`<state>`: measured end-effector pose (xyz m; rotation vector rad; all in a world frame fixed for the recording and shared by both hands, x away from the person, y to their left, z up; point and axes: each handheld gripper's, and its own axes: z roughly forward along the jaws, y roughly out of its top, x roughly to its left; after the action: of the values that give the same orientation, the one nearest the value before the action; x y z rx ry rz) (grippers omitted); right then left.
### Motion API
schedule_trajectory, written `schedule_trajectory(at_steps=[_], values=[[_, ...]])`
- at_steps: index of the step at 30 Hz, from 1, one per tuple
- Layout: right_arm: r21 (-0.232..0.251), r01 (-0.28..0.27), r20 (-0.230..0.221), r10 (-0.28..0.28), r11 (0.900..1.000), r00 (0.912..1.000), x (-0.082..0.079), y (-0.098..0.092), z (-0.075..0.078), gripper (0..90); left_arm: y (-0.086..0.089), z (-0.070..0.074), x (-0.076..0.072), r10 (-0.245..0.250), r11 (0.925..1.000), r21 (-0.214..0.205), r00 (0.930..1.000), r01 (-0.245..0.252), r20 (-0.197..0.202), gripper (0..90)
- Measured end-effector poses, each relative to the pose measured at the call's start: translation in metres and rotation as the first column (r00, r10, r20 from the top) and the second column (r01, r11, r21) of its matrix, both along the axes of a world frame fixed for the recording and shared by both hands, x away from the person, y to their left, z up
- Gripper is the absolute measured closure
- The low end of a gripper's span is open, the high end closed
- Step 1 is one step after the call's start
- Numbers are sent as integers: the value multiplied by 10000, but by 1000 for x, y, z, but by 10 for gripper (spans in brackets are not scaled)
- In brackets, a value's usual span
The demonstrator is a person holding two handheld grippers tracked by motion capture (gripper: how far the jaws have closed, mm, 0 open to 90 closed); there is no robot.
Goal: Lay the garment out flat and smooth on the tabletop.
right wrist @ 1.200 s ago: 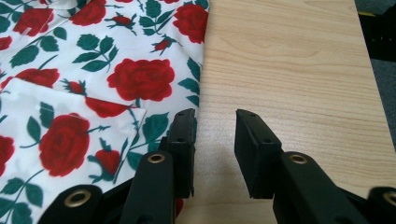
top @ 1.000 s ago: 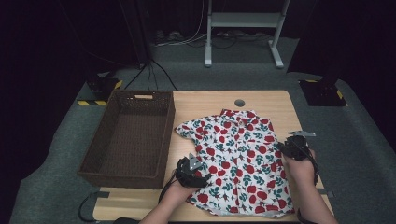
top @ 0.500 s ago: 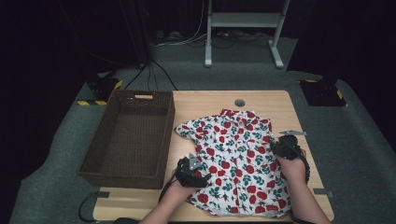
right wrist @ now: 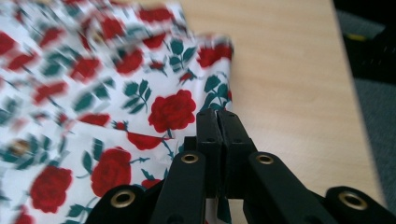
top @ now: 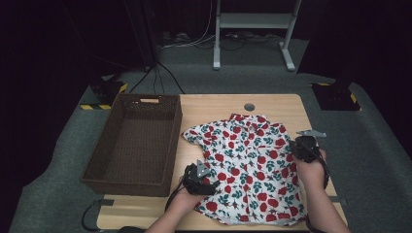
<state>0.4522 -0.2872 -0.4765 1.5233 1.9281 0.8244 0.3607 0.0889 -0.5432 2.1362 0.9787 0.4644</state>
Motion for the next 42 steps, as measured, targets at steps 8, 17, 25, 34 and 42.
schedule_trajectory(at_steps=[8,17,25,34,42], values=[[-629,-482,1131,551,9969,9921,-10,18,51,884,0,0,-1,-4,10000,48,10000,4,64,155],[-750,-552,-378,525,9957,9979,-9,28,-17,866,0,0,0,-44,10000,-8,10000,44,0,159],[-94,-847,-825,836,9964,9931,-32,12,-42,773,0,0,-1,-45,10000,9,10000,45,25,160],[163,144,193,-147,9998,9997,-28,-25,-8,766,0,0,0,-29,10000,-16,10000,29,-11,160],[118,994,-194,-991,9950,9949,-5,-45,-20,769,0,0,0,-25,10000,-49,10000,25,-54,161]])
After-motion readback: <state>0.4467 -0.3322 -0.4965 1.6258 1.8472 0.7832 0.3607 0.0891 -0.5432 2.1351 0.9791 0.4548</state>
